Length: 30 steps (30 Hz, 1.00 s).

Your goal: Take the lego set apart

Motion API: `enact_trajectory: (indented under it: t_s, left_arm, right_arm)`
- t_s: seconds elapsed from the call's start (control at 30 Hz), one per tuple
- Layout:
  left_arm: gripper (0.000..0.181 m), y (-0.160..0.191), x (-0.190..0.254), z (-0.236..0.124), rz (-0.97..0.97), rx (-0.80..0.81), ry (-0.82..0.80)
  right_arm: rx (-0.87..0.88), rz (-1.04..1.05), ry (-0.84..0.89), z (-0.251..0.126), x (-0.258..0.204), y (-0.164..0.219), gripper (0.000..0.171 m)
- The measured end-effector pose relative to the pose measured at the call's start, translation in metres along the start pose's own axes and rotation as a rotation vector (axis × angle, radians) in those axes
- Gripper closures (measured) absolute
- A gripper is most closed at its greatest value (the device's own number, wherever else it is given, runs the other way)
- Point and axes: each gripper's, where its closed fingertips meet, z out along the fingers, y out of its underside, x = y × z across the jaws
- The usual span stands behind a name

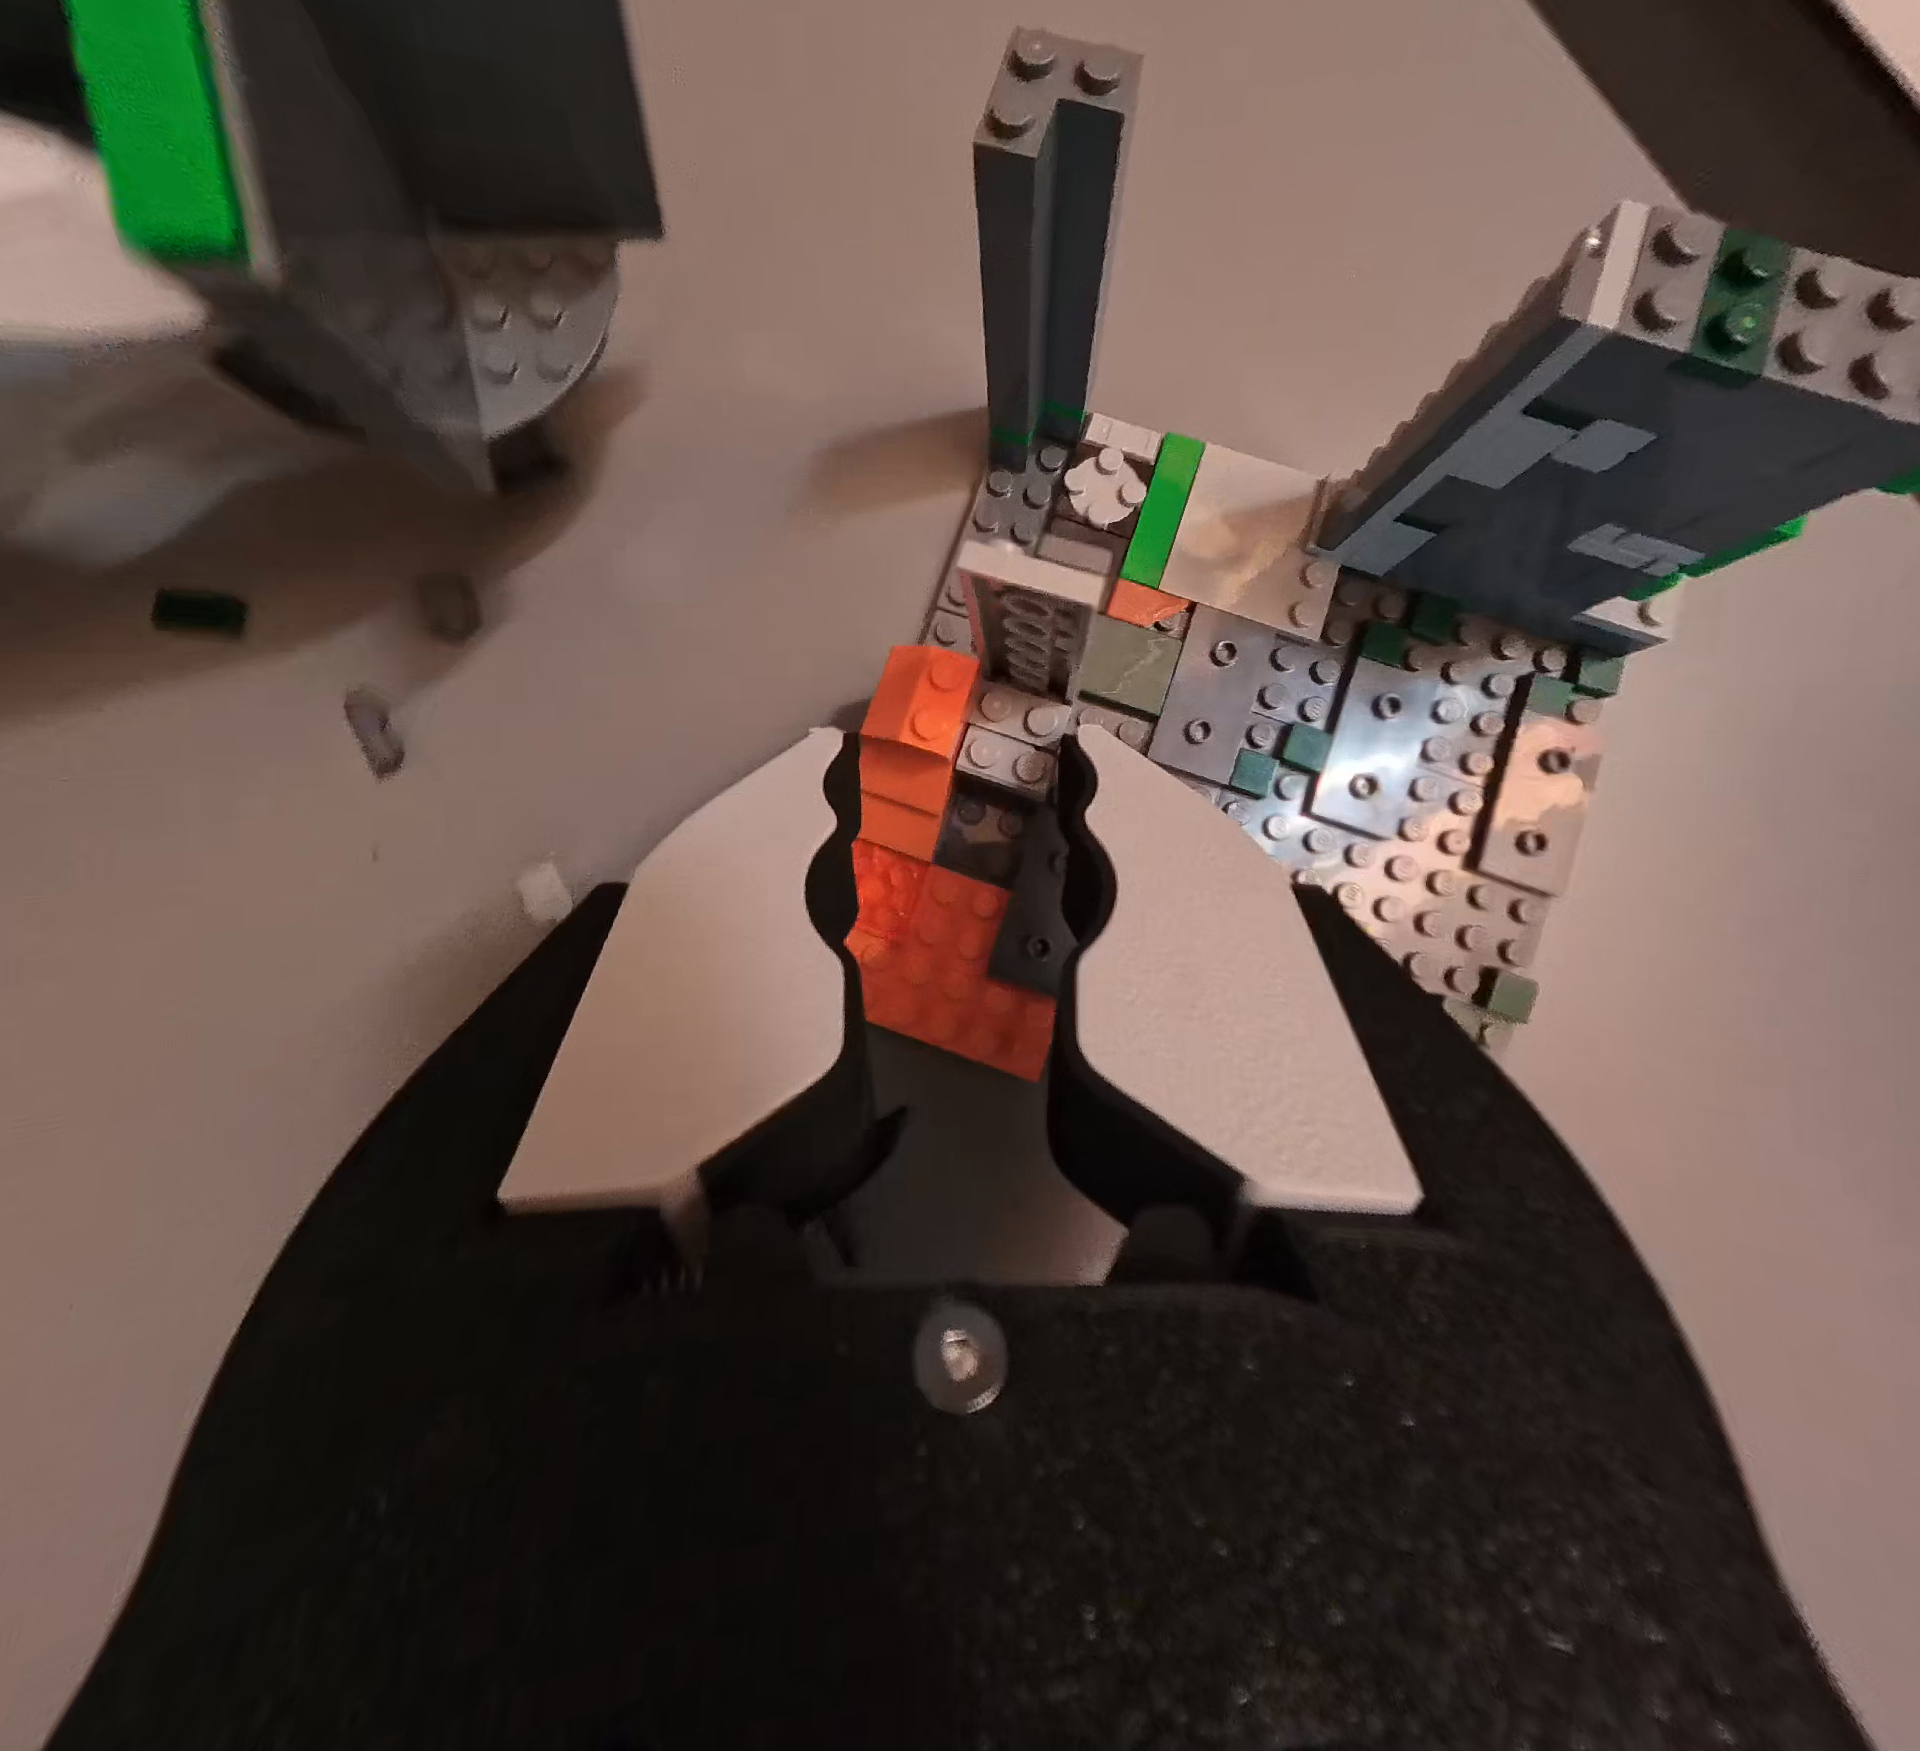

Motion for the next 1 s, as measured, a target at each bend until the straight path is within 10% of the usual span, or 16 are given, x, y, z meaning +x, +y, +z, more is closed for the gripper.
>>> enact_trajectory:
  t_s: [0.4,1.0]
  left_arm:
    - [0.154,0.002,-0.004,0.004,0.009,0.009,-0.015]
    - [0.154,-0.003,0.036,0.013,-0.083,0.045,0.112]
  right_arm:
    - [0.051,0.224,0.232,0.027,0.026,-0.038,0.129]
    - [0.562,-0.049,-0.165,-0.08,-0.065,-0.043,0.134]
